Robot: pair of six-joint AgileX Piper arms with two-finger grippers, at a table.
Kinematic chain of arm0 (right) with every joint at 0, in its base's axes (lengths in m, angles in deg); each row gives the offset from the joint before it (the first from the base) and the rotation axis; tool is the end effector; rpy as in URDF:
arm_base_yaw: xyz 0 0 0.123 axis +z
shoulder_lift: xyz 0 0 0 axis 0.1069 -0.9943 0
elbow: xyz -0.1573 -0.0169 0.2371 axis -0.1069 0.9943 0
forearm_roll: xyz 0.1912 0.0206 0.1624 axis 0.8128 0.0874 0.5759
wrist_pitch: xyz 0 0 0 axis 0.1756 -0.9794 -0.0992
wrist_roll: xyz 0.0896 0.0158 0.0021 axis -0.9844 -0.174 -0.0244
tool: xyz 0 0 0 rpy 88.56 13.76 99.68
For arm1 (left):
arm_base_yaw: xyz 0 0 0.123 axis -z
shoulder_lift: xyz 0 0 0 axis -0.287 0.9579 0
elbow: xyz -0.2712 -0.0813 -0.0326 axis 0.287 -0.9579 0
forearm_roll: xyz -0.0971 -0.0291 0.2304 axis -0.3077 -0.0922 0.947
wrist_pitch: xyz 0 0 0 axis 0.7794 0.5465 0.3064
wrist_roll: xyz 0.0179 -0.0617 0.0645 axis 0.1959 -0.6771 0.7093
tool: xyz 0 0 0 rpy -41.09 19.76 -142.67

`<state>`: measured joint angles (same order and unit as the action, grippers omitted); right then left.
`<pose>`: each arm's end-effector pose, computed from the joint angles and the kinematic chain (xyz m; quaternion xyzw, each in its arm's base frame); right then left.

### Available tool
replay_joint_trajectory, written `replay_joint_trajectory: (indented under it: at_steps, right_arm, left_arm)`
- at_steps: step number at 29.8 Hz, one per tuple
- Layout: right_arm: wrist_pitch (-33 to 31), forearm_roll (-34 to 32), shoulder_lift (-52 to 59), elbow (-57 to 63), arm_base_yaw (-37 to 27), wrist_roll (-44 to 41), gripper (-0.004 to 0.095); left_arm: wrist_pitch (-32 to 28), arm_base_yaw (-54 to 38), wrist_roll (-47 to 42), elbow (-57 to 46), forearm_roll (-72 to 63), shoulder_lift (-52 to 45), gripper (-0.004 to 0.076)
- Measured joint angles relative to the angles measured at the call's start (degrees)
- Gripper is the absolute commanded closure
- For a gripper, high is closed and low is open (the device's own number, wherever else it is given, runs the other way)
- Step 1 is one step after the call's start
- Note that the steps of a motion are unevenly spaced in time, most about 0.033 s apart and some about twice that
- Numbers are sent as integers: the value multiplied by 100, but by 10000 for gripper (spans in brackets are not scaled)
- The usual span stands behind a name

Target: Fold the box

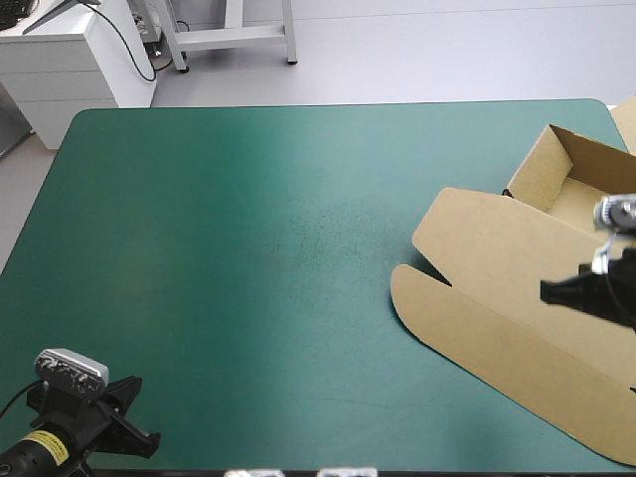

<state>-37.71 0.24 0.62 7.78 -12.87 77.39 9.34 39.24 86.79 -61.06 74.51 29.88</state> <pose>0.1162 -0.0028 0.4332 -0.0062 0.9175 0.0158 0.3973 0.0386 -0.0133 0.2758 0.1764 0.8857 -0.0685 0.4239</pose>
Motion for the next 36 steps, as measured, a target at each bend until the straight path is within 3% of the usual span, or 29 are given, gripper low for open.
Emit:
replay_joint_trajectory:
  at_steps: [10, 18, 24, 36]
  right_arm:
    - [0, -22, 2353, 2297, 7, -49, 910]
    - [0, 83, 3648, 3406, 7, -3, 910]
    - [0, 83, 3894, 4001, 7, -1, 910]
    - [0, 77, 3899, 4030, 7, 11, 910]
  left_arm:
    - [0, 0, 0, 0, 0, 0, 731]
    - [0, 0, 0, 0, 0, 0, 731]
    - [0, 0, 32, 0, -4, 0, 731]
    - [13, 0, 0, 0, -4, 0, 731]
